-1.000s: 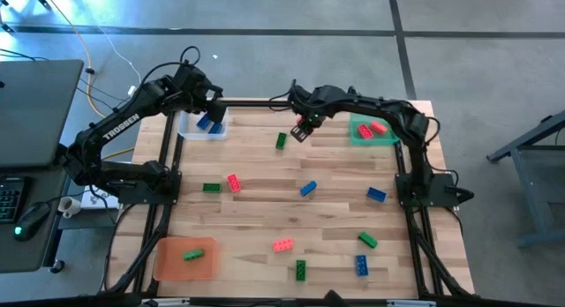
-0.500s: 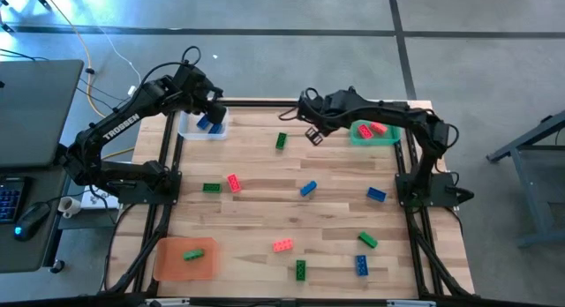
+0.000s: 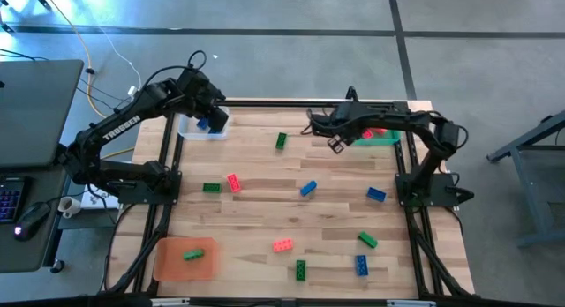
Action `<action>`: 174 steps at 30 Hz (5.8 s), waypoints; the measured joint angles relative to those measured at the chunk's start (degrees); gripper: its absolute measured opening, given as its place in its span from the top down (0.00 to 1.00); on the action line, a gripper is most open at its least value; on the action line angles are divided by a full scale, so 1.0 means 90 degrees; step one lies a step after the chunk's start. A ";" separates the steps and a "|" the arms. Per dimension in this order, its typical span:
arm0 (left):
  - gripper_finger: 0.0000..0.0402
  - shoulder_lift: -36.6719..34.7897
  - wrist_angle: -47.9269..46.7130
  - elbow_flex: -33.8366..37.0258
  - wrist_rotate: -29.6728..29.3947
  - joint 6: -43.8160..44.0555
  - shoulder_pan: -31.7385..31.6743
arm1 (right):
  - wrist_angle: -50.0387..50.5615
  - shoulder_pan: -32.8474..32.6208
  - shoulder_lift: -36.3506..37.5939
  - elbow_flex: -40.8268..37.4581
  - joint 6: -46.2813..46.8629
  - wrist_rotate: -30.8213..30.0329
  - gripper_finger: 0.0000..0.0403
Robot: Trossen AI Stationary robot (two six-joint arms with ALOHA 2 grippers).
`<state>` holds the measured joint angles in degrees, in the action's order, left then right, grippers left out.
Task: Sort & place blocks by color
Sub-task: Put the orange game piece into the light blue bin, then put the green game piece into the orange bin
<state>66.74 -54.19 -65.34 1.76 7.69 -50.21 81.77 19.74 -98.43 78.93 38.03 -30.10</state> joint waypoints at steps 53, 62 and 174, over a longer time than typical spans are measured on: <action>0.47 0.0000 -0.1853 0.0000 0.0066 -0.0478 0.1607 | -0.3989 0.3169 0.2035 -0.2742 0.0065 0.2159 0.50; 0.35 0.0000 -0.2682 0.0000 -0.0049 -0.0618 0.1822 | -0.3601 0.2871 0.2035 -0.1855 -0.0119 0.2158 0.53; 0.73 0.0762 0.0344 0.2866 0.0332 0.2024 0.5005 | -0.3329 0.2548 0.2035 -0.0016 -0.2284 0.2594 0.53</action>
<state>73.60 -51.10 -39.55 4.75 25.91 -5.16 51.81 42.68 -80.12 78.78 17.47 -6.76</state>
